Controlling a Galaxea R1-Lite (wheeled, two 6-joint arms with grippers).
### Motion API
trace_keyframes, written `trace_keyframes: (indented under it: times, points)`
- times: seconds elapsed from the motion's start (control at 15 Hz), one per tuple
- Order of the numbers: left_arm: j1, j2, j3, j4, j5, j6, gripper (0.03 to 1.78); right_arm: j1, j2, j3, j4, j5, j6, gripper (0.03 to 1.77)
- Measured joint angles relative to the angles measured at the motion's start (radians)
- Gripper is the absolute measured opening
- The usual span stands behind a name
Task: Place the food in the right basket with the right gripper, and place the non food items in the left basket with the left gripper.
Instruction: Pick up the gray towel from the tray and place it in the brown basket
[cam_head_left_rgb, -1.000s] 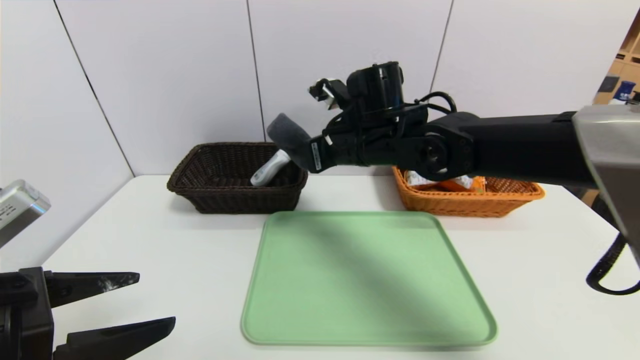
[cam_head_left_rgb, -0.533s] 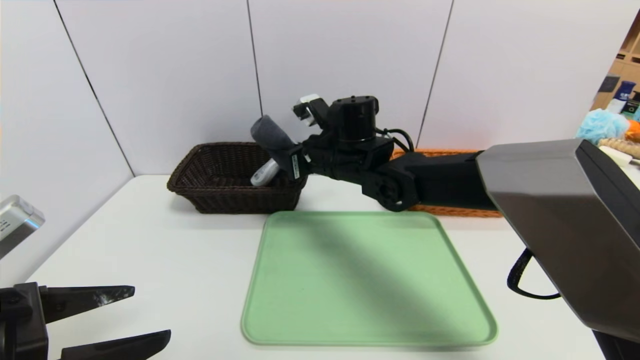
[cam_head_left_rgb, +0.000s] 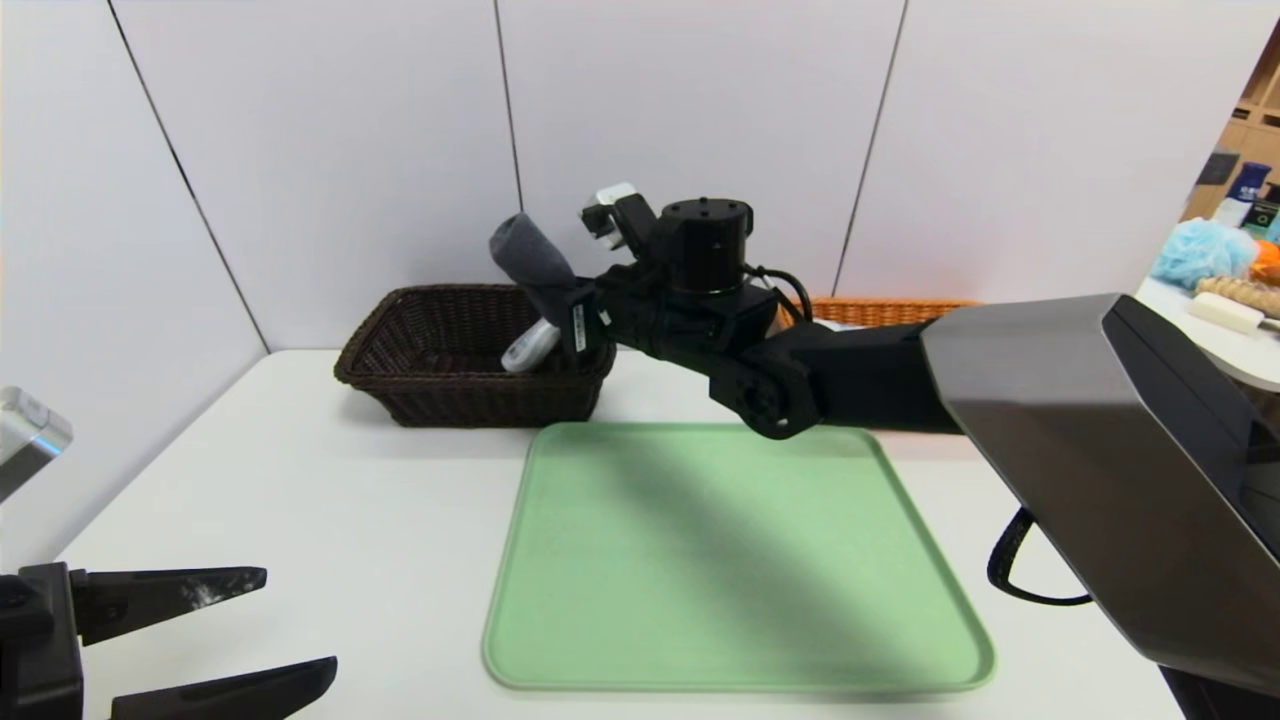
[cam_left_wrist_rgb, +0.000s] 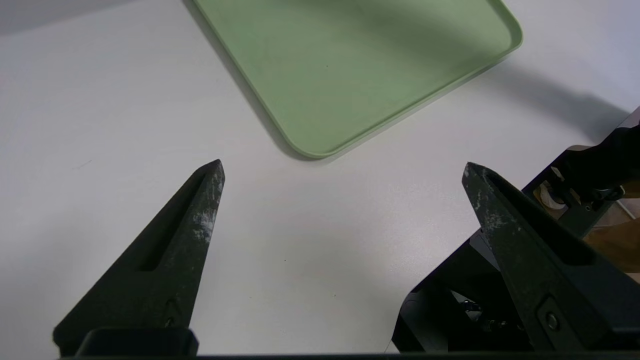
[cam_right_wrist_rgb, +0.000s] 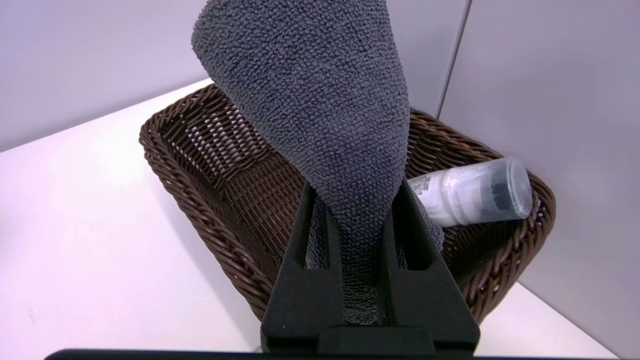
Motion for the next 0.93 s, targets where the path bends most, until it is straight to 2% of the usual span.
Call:
trace_keyframes:
  times: [0.93]
  points:
    - [0.0, -0.071, 0.029, 0.012, -0.002, 0.0, 1.69, -0.002, 0.069, -0.011, -0.021, 0.011, 0.006, 0.22]
